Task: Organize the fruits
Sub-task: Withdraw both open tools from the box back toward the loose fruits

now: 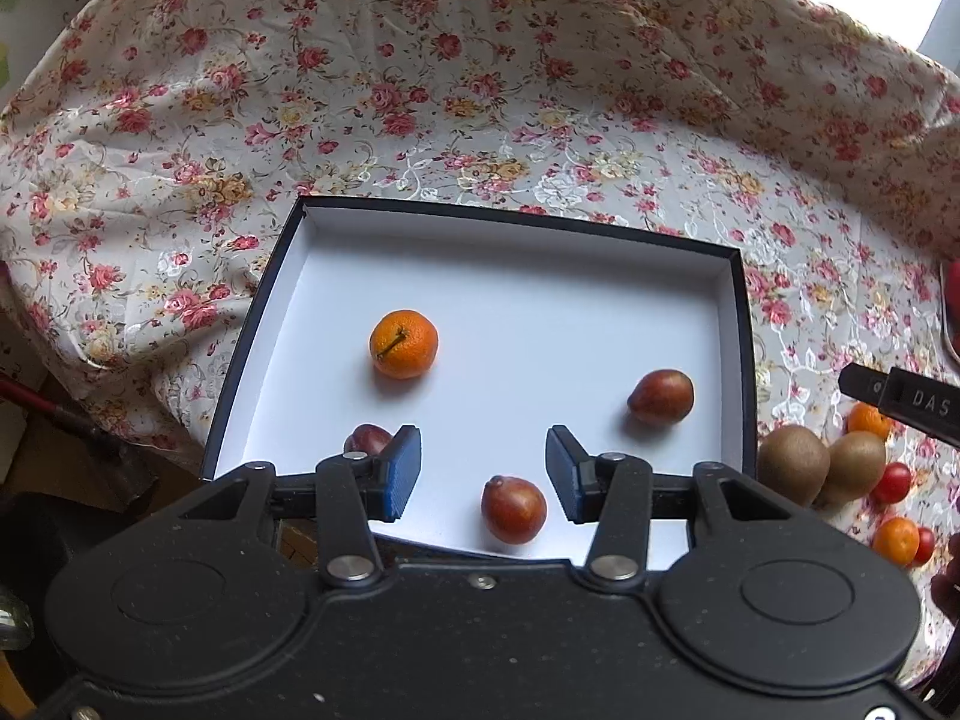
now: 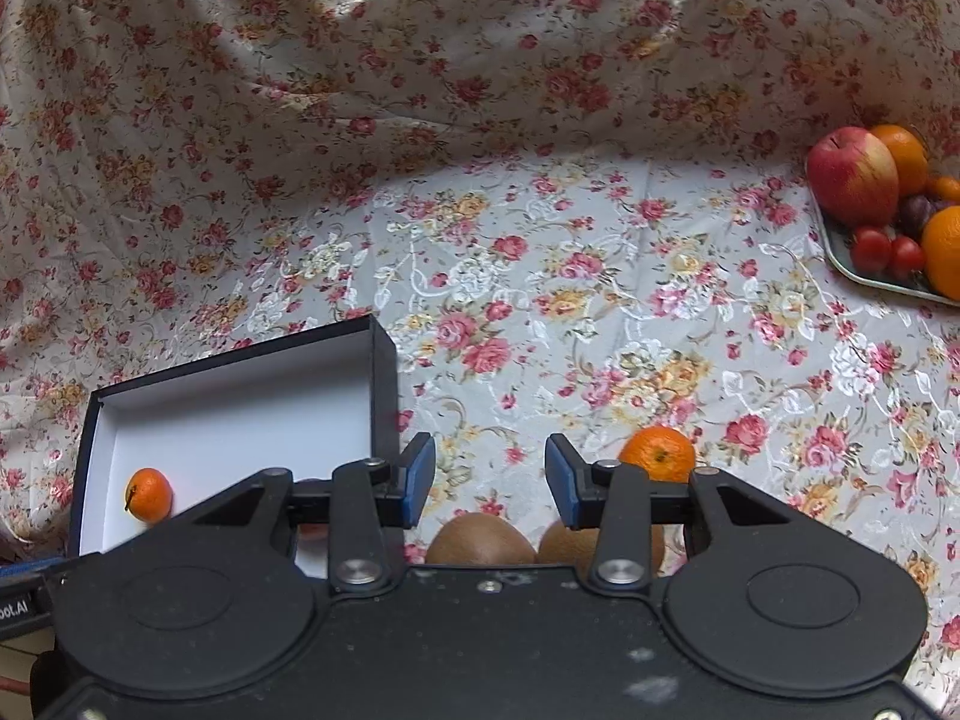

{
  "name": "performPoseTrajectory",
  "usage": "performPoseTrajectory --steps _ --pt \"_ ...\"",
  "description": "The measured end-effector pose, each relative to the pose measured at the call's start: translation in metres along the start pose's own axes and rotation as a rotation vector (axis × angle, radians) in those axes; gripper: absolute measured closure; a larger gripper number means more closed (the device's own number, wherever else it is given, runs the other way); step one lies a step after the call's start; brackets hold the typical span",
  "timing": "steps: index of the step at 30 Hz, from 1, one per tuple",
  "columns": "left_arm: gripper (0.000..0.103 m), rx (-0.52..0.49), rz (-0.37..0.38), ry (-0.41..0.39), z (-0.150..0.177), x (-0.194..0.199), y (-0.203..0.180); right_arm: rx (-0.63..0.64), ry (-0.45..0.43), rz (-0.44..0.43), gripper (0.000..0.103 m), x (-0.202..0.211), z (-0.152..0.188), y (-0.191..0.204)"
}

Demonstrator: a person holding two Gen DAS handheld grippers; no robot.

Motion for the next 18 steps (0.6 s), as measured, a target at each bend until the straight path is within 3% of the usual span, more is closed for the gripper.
performPoseTrajectory --steps 5,11,18 --pt "0.049 0.023 0.087 0.017 0.007 0.005 -0.013 -0.058 0.013 -0.007 0.06 0.008 0.005 -0.031" --pt "0.049 -0.004 0.133 0.0 0.009 0.007 -0.035 -0.12 0.017 -0.021 0.058 0.023 0.01 -0.065" --pt "0.049 -0.027 0.249 0.043 0.01 0.002 -0.071 -0.159 0.034 -0.016 0.057 0.036 0.022 -0.099"
Point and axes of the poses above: each gripper's, at about its wrist camera, not at the fingertips, and x roughly against the way its jaws point, y to its left, z to its underside, the point moved 9 cm from there along -x, roughly the way its jaws point, and after that the axes turned 14 degrees about y, right-handed, at the moved point
